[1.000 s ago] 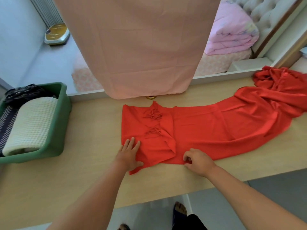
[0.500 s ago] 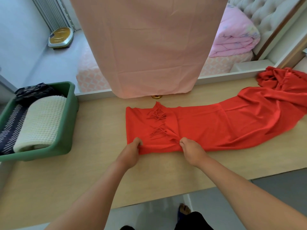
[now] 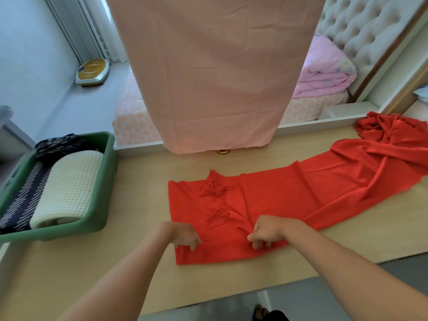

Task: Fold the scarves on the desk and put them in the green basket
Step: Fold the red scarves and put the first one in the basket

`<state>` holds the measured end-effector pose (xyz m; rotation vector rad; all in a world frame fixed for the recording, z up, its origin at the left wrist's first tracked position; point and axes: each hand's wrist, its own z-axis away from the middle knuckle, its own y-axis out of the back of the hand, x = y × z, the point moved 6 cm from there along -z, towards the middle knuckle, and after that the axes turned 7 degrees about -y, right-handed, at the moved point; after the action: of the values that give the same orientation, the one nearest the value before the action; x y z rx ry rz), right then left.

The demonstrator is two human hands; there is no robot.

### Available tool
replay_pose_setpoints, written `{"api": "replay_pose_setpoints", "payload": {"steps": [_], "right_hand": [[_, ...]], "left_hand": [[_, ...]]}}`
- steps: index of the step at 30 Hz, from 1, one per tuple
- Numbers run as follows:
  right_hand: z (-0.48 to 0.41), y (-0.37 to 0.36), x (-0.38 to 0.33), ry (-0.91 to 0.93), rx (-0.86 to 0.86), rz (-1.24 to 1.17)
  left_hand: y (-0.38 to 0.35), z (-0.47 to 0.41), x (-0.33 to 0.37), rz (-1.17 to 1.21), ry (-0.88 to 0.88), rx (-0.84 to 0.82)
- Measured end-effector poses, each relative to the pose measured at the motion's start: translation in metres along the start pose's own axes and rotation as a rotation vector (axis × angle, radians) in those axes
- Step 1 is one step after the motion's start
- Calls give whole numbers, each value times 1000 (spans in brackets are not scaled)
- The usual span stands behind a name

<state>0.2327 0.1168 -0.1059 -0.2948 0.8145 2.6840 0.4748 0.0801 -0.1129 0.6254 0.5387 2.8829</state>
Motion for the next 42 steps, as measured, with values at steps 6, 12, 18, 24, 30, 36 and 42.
{"api": "replay_pose_setpoints", "payload": {"steps": [6, 12, 18, 24, 30, 36, 42], "right_hand": [[-16, 45, -29, -18, 433, 25], [-54, 43, -51, -140, 571, 104], [-62, 43, -34, -66, 684, -185], [-31, 69, 20, -124, 914, -786], [12, 71, 93, -540, 1030, -931], [10, 73, 112, -698, 733, -154], [-34, 105, 58, -171, 851, -132]], "left_hand": [[35, -10, 7, 195, -82, 193], [40, -33, -15, -117, -54, 639], [31, -51, -31, -155, -30, 667], [47, -39, -9, -125, -126, 993], [47, -49, 38, -119, -225, 1031], [32, -75, 66, -180, -212, 844], [38, -71, 71, -242, -145, 949]]}}
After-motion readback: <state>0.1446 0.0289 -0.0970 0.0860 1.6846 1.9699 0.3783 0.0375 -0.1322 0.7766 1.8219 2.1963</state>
